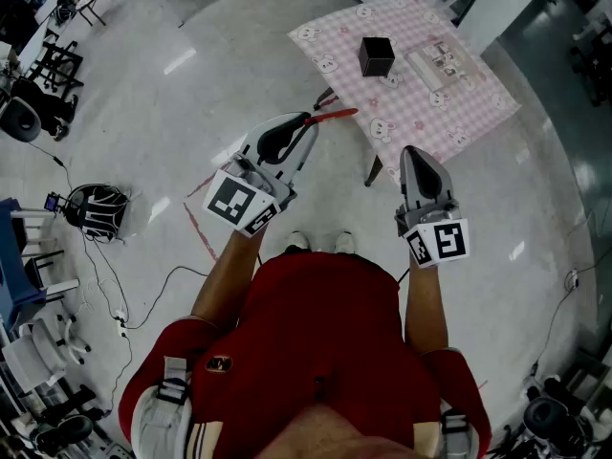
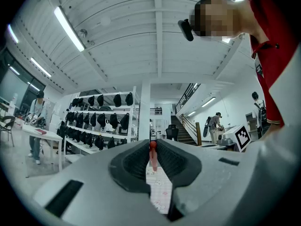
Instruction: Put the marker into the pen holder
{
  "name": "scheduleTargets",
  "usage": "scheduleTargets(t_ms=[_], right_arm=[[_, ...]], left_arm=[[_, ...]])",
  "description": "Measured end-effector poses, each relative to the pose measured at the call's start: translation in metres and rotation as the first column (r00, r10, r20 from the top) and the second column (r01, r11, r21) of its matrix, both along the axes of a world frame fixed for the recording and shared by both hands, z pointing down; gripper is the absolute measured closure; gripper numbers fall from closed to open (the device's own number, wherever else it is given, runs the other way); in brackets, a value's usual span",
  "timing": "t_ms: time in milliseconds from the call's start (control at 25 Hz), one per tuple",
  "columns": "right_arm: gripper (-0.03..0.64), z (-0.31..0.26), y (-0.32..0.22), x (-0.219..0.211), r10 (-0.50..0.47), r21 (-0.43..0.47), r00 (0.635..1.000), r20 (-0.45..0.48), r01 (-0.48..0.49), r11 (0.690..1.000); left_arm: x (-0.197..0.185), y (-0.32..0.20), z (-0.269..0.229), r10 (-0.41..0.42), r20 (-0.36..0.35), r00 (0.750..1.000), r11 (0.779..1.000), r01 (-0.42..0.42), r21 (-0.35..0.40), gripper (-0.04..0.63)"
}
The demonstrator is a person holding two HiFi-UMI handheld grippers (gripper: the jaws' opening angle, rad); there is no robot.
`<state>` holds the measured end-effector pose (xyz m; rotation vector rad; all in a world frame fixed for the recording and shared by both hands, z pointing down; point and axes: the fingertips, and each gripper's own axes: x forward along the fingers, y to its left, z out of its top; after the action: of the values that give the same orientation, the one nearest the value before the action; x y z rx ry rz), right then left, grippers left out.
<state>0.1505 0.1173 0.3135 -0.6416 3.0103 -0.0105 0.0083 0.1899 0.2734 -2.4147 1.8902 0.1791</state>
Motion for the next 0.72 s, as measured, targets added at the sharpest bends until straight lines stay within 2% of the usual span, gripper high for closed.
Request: scheduleTargets(t_ms=[720], right_arm=[[0.620,-0.005,0.021,-0.026,0.016,-0.010,1.000,0.015,-0.016,1.000]], left_arm=[[-0.031,0.025,-0.002,-0.001,-0.009,1.000,1.000,0.001,0.008,0.538]])
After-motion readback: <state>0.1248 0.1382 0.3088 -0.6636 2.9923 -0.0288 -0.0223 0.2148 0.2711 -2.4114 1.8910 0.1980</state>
